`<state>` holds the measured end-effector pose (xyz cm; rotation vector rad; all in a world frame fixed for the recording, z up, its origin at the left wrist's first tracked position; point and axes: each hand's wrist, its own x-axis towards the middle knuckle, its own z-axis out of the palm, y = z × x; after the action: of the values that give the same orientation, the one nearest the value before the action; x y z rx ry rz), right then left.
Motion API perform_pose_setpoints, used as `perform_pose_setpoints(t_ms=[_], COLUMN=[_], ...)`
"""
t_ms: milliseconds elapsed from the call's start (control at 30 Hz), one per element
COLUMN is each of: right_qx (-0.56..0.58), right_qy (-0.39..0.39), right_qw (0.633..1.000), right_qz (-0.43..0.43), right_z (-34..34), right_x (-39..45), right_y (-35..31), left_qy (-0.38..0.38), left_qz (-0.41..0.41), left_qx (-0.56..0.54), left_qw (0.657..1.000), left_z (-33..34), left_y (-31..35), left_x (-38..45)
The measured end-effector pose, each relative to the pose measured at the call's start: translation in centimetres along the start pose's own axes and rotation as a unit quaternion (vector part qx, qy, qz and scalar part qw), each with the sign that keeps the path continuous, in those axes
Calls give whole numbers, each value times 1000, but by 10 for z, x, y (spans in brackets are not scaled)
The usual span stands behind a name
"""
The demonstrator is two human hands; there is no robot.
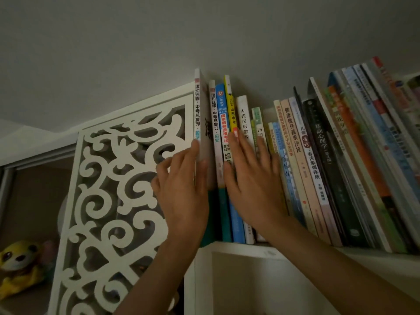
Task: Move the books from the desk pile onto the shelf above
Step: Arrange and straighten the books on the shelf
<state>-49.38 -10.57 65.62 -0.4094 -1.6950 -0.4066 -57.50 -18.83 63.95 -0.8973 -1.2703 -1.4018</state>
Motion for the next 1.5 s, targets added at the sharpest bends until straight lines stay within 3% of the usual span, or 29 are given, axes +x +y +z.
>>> perform_pose_setpoints(t_ms=[133,267,367,467,533,667,833,1000,1133,1267,1400,1500], right_qx=[6,-32,-47,-8,50,107,91,95,90,101,107,105], right_qy=[-1,50,36,-7,-44,-35,-37,-41,-38,-68,-89,-120], right_qw=[1000,998,998,1000,998,994,995,994,995,992,990,987], right_qz=[-28,-18,-17,-14,-8,9,-4,-23,-36,-34,-27,-24], right_z=[0,10,10,3,-3,-22,-33,-36,-38,-42,-45,-46], right_x=[2,4,3,1,3,9,12,13,12,13,13,14], right_y=[3,0,-2,-4,0,9,11,16,18,19,18,17], left_qy=[-43,-4,-3,-87,-150,-172,-132,-115,-137,-201,-210,-157], left_qz=[-32,-18,-25,6,-22,-11,12,-22,-31,-56,-63,-71], left_qx=[-29,-110,-70,2,-39,-113,-81,-49,-47,57,12,-61], left_qw=[998,994,997,996,988,978,988,992,989,976,976,983], left_z=[20,46,43,28,15,2,10,13,9,6,6,-12], left_y=[-3,-2,-9,-14,-14,-2,10,20,25,27,38,42], left_x=[-6,-12,-11,-7,-2,2,-5,-4,-8,6,8,4])
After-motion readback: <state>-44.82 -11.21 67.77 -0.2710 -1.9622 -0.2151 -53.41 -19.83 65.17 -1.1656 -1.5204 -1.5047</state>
